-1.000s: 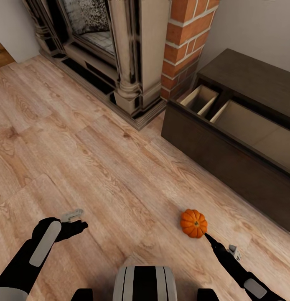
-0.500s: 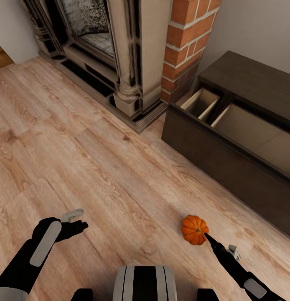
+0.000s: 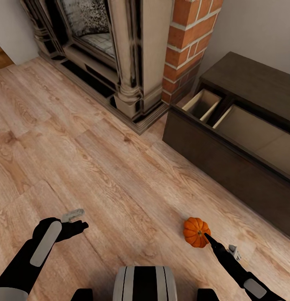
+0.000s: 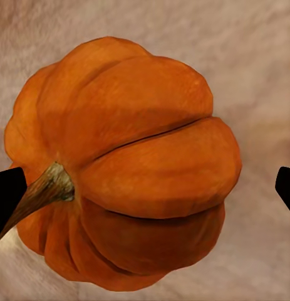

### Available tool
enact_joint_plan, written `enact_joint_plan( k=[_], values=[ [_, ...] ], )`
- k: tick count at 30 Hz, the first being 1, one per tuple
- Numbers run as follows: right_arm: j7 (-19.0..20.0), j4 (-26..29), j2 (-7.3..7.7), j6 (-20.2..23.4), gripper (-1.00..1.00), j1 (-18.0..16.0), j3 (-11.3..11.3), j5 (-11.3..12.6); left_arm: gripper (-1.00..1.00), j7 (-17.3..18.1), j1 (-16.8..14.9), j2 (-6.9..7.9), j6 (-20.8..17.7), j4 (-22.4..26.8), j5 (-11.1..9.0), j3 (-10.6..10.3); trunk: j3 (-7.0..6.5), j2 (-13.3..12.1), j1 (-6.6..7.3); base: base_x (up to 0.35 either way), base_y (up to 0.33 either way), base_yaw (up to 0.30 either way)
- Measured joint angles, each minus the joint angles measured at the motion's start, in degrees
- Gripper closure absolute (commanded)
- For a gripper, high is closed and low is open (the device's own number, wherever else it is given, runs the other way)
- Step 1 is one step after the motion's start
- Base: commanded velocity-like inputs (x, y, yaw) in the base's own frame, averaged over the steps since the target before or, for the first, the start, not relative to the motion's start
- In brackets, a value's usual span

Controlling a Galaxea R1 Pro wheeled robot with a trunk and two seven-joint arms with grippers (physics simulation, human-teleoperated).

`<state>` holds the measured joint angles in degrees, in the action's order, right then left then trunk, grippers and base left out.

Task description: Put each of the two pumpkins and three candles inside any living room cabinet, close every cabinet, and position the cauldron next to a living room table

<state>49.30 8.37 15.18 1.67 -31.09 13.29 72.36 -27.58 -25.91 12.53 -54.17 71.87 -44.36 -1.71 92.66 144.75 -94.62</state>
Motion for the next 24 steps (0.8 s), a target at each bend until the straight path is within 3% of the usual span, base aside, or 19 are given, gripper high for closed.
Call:
enact_joint_plan(
  k=[11,15,24],
  values=[
    [0.0,-0.02,0.0,-0.05,-1.0,0.0,0.0,0.0,-1.0,0.05,0.0,-0.01,0.03,0.06,-0.06,0.07,0.44,0.03,-0.05,0.0,0.0,0.0],
    [-0.01,0.0,0.0,-0.07,-1.0,0.0,0.01,0.0,-1.0,0.06,0.0,-0.01,0.04,0.06,-0.06,0.07,1.32,0.08,-0.16,0.0,0.0,0.0],
    [-0.02,0.0,0.0,-0.14,-1.0,0.0,-0.01,-0.02,-1.0,0.06,0.0,-0.01,0.0,0.06,-0.06,0.07,1.33,0.08,-0.15,0.0,0.0,0.0]
  ],
)
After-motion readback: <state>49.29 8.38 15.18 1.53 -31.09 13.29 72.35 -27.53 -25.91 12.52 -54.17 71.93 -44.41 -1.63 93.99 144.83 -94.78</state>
